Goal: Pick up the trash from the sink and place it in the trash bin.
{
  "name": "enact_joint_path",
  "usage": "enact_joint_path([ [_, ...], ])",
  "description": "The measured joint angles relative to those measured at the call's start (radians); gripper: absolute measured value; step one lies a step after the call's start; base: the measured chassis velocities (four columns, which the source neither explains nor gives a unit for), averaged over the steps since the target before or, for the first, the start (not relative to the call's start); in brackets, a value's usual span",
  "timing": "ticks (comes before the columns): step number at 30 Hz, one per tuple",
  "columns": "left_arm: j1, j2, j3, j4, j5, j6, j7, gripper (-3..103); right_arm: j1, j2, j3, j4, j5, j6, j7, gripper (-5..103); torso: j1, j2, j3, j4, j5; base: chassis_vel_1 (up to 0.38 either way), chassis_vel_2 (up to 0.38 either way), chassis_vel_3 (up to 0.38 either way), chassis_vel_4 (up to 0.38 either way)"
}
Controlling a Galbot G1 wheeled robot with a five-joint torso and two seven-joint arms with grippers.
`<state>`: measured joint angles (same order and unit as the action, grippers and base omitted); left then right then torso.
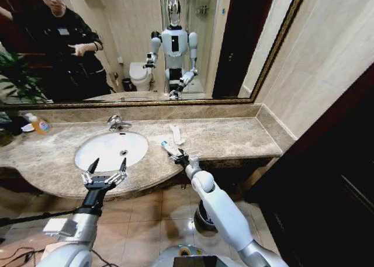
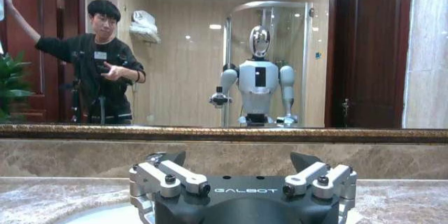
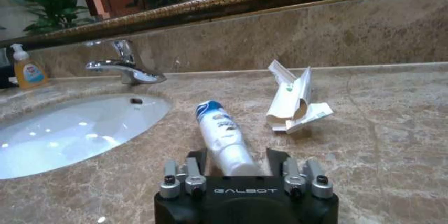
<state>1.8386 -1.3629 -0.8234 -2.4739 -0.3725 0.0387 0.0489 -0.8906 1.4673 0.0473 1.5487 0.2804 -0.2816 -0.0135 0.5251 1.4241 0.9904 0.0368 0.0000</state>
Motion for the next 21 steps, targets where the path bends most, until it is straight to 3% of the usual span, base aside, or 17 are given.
enact_joint_path([
  [1,0.000,0.000,0.000,0.000,0.000,0.000,0.000,100,0.000,0.000,0.000,0.000,0.000,0.000,0.000,57,0.000,0.000,0.000,0.0000,0.0000,0.000,0.000,0.000,0.000],
  [4,0.000,0.000,0.000,0.000,0.000,0.000,0.000,100,-0.015,-0.002,0.002,0.019,-0.001,0.000,0.007,41,0.000,0.000,0.000,0.0000,0.0000,0.000,0.000,0.000,0.000],
  [9,0.000,0.000,0.000,0.000,0.000,0.000,0.000,100,-0.034,-0.014,0.005,0.067,0.003,-0.002,0.022,27,0.000,0.000,0.000,0.0001,0.0000,0.000,0.000,0.000,0.000],
  [21,0.000,0.000,0.000,0.000,0.000,0.000,0.000,100,-0.108,-0.067,0.082,0.222,-0.002,0.024,0.037,25,0.000,0.000,0.000,0.0000,0.0001,0.000,0.000,0.000,0.000],
])
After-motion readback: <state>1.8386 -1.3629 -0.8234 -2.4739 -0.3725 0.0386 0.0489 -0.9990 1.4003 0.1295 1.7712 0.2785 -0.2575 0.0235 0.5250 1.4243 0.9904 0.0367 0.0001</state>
